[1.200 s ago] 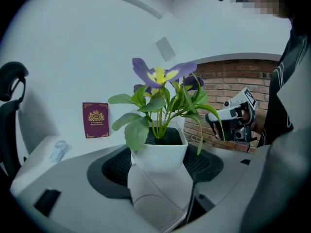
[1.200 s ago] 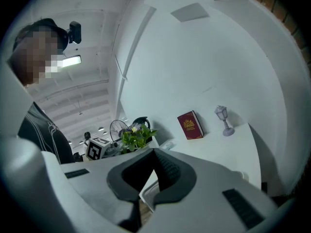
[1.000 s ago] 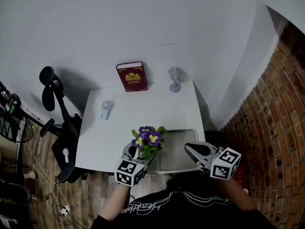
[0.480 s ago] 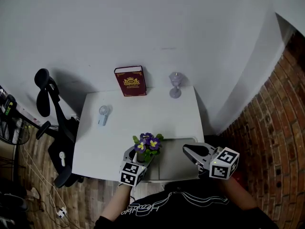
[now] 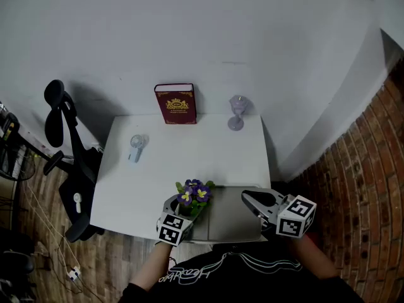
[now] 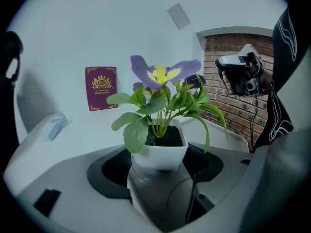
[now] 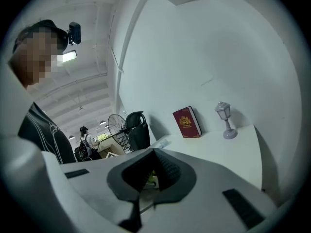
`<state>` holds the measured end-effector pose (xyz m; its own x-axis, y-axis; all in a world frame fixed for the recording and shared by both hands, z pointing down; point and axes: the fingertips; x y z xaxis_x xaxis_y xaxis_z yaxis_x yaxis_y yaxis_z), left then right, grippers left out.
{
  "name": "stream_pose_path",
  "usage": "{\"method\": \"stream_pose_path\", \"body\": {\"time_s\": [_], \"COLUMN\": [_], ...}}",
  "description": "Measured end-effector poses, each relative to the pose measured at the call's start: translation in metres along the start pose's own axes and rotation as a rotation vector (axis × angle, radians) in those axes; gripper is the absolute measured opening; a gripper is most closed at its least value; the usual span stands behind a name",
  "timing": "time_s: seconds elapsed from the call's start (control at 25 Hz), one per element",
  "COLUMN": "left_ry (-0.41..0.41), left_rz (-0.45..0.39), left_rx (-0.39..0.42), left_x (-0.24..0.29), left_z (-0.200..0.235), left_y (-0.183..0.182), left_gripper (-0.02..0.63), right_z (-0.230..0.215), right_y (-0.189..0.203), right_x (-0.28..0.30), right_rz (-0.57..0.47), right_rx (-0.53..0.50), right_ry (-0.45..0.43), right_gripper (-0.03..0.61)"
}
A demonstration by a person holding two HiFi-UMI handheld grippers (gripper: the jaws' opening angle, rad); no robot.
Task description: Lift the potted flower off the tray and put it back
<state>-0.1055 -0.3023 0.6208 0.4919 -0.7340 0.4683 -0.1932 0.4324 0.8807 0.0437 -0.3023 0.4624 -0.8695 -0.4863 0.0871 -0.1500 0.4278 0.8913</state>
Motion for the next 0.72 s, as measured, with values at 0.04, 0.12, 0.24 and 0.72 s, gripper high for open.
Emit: {"method": "stream_pose_path", "body": {"time_s": [0.04, 0.12, 0.24, 0.72], "left_ry": [0.002, 0.006, 0.007, 0.014], "left_rz": [0.004, 0.008, 0.006, 0.023], "left_rx": [0.0, 0.002, 0.021, 0.063], "left_x": [0.0, 0.001, 0.002, -0.002], "left_z": [0.0, -0.001, -0.002, 0.0], "left_y": [0.001, 0.003, 0.002, 0.005], "left_gripper": [0.345, 0.345, 0.345, 0.365], "right_z": [-0.001, 0.0, 0.0, 0.009], "right_y": [0.0, -0.001, -0.002, -0.001], "right_x": [0.001, 0.003, 0.007, 0.025], "right_rz": [0.0, -0.003, -0.003, 0.014], "right_rx": [0.001, 0.003, 0.004, 0.01], "right_ry": [-0.002, -0.011, -0.021, -0.054], "right_gripper": [0.003, 0.003, 0.003, 0.003]}}
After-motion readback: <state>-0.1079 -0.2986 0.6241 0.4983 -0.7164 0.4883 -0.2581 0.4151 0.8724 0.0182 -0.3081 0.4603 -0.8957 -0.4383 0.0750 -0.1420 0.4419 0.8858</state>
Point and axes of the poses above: the fingertips, and each gripper's own axes: x forward along the fingers, z to its left, y out of its underside, and after that the axes turned 8 degrees about -z, right-handed
